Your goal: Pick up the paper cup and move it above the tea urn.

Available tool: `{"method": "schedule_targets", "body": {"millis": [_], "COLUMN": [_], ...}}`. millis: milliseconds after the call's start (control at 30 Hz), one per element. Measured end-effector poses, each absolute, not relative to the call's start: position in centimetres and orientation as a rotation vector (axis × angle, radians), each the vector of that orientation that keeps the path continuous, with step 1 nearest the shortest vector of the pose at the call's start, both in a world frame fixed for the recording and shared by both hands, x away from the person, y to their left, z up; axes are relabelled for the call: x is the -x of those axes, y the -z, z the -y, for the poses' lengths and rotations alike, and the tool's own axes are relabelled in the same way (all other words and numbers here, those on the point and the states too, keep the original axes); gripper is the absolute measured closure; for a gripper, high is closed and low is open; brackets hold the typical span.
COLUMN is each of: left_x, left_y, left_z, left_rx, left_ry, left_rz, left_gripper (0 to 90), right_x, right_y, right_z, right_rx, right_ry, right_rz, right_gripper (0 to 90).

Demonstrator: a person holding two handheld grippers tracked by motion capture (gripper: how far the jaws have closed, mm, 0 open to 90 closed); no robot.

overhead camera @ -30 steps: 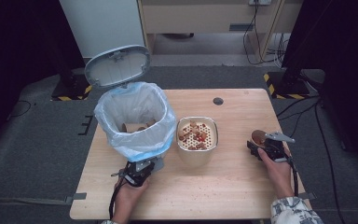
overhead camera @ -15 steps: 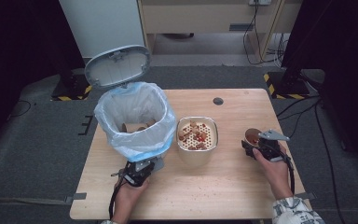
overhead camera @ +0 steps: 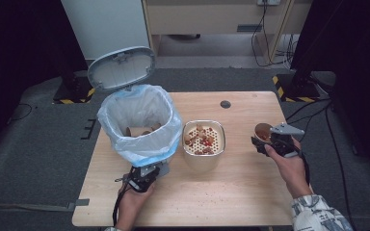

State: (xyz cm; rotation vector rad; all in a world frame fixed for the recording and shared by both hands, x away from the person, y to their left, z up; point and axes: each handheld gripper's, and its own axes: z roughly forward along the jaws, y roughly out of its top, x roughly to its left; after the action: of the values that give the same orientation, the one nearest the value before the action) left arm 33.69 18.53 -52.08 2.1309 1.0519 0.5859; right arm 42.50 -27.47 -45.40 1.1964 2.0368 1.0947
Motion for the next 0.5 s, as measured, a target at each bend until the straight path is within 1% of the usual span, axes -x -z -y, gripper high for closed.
{"method": "schedule_targets", "body": {"millis": [500], "left_x": [-33.7], "left_y": [52.1], "left_z": [-18.6], "left_rx": [-2.125], "left_ry": [-0.582], "left_rz": [-1.057], "left_gripper": [89.1], "right_x": [-44.8], "right_y": [41.5], "right_z": [27.4], "right_rx": [-1.153], "right_ry": [-1.146], "right_rz": [-2.037], "right_gripper": [30.7]}}
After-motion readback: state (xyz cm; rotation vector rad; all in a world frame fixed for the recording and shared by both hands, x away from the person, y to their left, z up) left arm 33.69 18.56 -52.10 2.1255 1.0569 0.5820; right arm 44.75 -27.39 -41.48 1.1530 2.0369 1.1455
